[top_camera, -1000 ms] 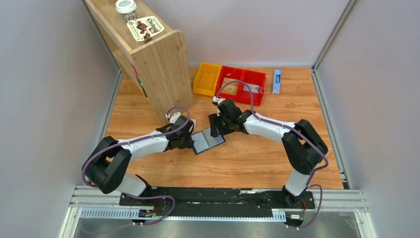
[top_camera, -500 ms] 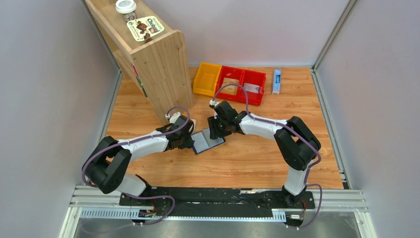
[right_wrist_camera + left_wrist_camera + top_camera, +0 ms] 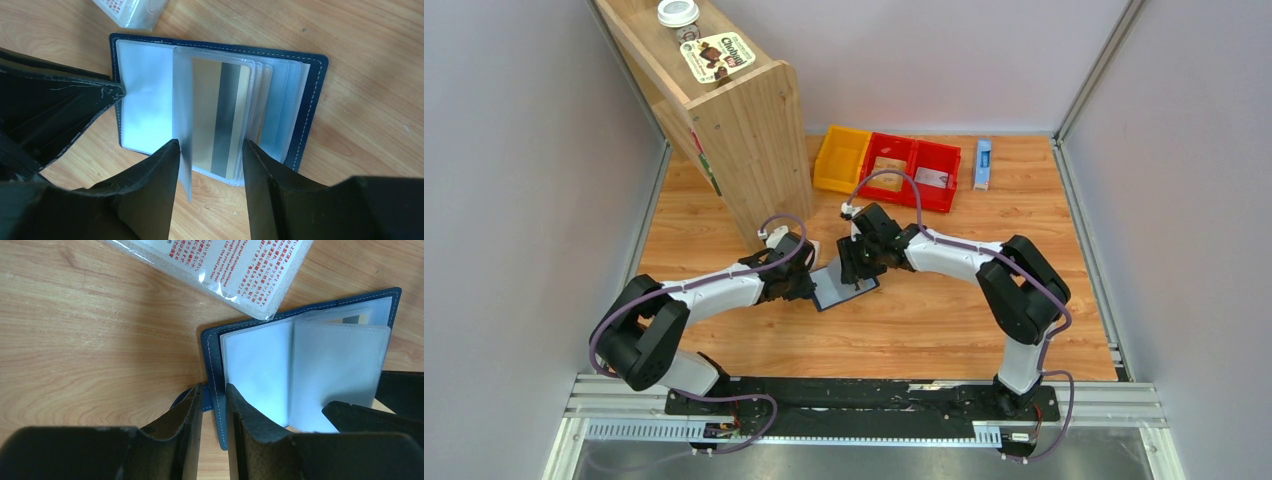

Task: Take the credit cards out of the card holder
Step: Remove the credit card from the card holder.

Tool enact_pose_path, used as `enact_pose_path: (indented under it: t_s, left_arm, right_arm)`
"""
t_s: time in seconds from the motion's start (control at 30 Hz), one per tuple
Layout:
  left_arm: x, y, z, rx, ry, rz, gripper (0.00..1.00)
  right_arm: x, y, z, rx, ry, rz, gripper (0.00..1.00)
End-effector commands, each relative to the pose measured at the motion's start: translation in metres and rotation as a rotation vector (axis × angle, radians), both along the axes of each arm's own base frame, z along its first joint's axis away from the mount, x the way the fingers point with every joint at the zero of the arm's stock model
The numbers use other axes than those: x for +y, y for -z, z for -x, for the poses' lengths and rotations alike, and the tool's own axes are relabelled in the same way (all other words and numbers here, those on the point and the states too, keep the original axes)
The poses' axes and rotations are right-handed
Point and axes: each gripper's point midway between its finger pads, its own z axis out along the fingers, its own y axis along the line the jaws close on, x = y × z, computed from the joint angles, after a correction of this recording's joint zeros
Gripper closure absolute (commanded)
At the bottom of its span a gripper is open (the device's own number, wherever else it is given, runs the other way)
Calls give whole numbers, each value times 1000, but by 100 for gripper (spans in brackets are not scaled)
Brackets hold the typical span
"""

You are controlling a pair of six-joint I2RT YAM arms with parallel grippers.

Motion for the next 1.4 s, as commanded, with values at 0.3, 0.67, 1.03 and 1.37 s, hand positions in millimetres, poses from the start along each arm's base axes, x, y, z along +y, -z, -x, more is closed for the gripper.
enact_pose_path:
  t_s: [0.3,0.67,1.03,1.37]
  left_arm:
    - [-7,18,21,78,38,46,69]
    - [-4,19,24,67,21,54,68]
    - [3,13,25,45,0,51,61]
    - [31,-18,30,-27,-35,-22,44]
  right_arm:
    - [51,-50,19,20,-119,-222,46]
    - [49,-64,14,-16,-102,-232,27]
    - [33,-70,-2,-78,-43,-180,14]
    - [17,-46,-18,-63,5,-138,39]
